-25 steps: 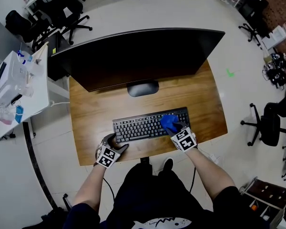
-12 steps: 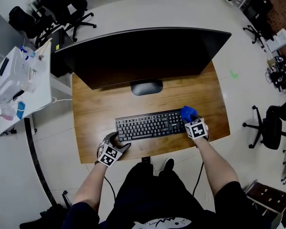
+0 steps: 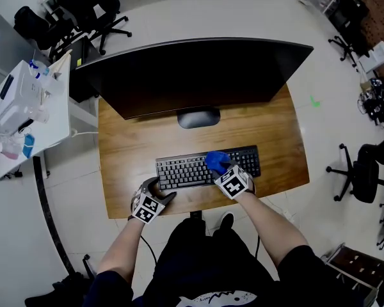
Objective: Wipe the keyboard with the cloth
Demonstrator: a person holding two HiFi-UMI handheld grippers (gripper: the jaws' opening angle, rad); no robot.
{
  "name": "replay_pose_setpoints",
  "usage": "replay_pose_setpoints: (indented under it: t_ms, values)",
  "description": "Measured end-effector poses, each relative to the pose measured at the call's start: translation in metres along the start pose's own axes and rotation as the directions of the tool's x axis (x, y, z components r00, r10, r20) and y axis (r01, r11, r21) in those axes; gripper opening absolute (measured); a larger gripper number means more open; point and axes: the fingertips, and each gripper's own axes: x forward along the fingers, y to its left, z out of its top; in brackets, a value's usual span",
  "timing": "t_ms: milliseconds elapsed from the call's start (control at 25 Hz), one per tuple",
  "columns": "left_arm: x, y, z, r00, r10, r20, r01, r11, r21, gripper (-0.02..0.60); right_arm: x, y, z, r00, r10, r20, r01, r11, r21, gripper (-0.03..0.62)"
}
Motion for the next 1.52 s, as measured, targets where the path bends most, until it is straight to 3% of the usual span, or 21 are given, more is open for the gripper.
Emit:
replay_pose_setpoints:
  t_ms: [80, 200, 360, 560, 800, 1000, 1240, 1520]
  values:
    - [0.0, 0.0, 0.0, 1.0, 0.0, 0.004, 0.0, 1.0, 0.0, 0.354, 0.004, 0.019, 0.005, 0.999, 0.051, -0.002, -0.051, 0.998, -0.048, 0.137]
    - [0.0, 0.0, 0.001, 1.0, -0.002, 0.007, 0.002, 1.0, 0.002, 0.354, -0.002, 0.019, 0.008, 0.996, 0.083, 0.028, -0.082, 0.996, -0.04, 0.138]
    - [0.001, -0.001, 0.0, 1.0, -0.008, 0.012, 0.007, 1.0, 0.009, 0.354, -0.027, -0.044, -0.004, 0.998, -0.035, 0.058, 0.032, 0.998, 0.059, 0.138]
    - [-0.003, 0.002, -0.001, 1.0, 0.004, 0.01, -0.004, 1.0, 0.013, 0.354, -0.057, -0.136, -0.04, 0.981, -0.184, -0.064, 0.189, 0.979, 0.078, 0.14]
    - [-0.001, 0.0, 0.001, 1.0, -0.002, 0.021, 0.002, 1.0, 0.013, 0.354, -0.055, -0.181, -0.066, 0.97, -0.195, -0.145, 0.225, 0.947, 0.228, 0.14]
    - [-0.002, 0.001, 0.001, 1.0, 0.006, 0.023, -0.006, 1.0, 0.01, 0.354, -0.032, -0.155, -0.041, 0.985, -0.123, -0.123, 0.15, 0.961, 0.235, 0.138]
    - [-0.002, 0.001, 0.001, 0.999, 0.016, 0.027, -0.016, 1.0, -0.005, 0.354, 0.003, -0.091, 0.009, 0.995, -0.026, -0.094, 0.036, 0.994, 0.104, 0.138]
    - [-0.001, 0.0, 0.002, 0.999, 0.02, 0.026, -0.02, 1.0, 0.002, 0.354, 0.038, -0.015, 0.059, 0.995, 0.072, -0.065, -0.074, 0.996, -0.039, 0.138]
